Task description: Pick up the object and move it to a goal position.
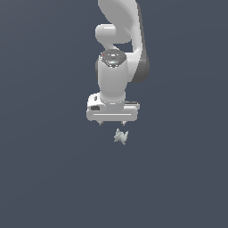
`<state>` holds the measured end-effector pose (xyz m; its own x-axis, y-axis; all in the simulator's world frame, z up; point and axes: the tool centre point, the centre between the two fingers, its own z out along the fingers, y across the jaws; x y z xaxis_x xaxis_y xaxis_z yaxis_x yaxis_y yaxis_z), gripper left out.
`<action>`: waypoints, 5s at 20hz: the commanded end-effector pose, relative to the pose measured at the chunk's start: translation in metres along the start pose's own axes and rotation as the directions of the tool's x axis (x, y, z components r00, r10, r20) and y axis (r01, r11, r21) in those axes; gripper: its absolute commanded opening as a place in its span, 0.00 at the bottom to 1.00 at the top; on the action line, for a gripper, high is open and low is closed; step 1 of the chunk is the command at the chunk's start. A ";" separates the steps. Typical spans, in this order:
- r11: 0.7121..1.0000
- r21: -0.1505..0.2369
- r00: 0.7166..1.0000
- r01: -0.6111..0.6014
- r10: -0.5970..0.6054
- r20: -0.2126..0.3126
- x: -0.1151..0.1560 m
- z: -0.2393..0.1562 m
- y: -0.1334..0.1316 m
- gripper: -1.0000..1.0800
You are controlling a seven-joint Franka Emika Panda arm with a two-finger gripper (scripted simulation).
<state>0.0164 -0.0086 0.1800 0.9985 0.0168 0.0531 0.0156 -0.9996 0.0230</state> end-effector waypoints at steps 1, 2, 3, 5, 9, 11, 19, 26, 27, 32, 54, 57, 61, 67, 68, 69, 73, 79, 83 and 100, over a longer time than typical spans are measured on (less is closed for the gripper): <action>1.000 0.000 1.000 0.000 0.000 0.000 0.000 0.000 0.000 0.96; 1.000 0.001 1.000 0.001 -0.001 0.001 0.000 0.000 -0.001 0.96; 1.000 0.002 1.000 0.003 -0.003 0.002 0.000 0.001 -0.002 0.96; 1.000 0.009 1.000 0.012 -0.012 0.008 -0.002 0.002 -0.010 0.96; 0.999 0.029 0.999 0.036 -0.036 0.025 -0.006 0.007 -0.031 0.96; 0.999 0.034 0.999 0.040 -0.041 0.029 -0.007 0.008 -0.036 0.96; 0.999 0.033 0.999 0.038 -0.039 0.028 -0.007 0.008 -0.035 0.96; 0.999 0.031 0.999 -0.018 0.016 0.034 -0.008 0.020 -0.038 0.96; 0.999 0.031 0.999 -0.031 0.029 0.035 -0.008 0.022 -0.038 0.96; 0.993 0.027 0.993 -0.114 0.113 0.043 -0.009 0.040 -0.042 0.96; 0.941 0.004 0.939 -0.340 0.339 0.058 -0.016 0.089 -0.051 0.96; 0.940 0.004 0.939 -0.340 0.339 0.058 -0.016 0.097 -0.051 0.96; 0.940 0.003 0.938 -0.342 0.342 0.058 -0.018 0.118 -0.051 0.96; 0.939 0.003 0.938 -0.344 0.343 0.058 -0.019 0.137 -0.052 0.96; 0.939 0.003 0.938 -0.344 0.343 0.058 -0.018 0.138 -0.052 0.96; 0.939 0.003 0.938 -0.344 0.343 0.058 -0.018 0.138 -0.052 0.96; 0.939 0.003 0.938 -0.344 0.343 0.058 -0.018 0.138 -0.052 0.00; 0.939 0.003 0.938 -0.344 0.343 0.058 -0.018 0.138 -0.052 0.00; 0.939 0.004 0.938 -0.343 0.343 0.058 -0.016 0.136 -0.052 0.00; 0.939 0.004 0.938 -0.343 0.343 0.058 0.049 0.070 -0.043 0.00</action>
<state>0.0610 0.0346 0.1035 0.9447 -0.3280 0.0003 -0.3280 -0.9447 -0.0005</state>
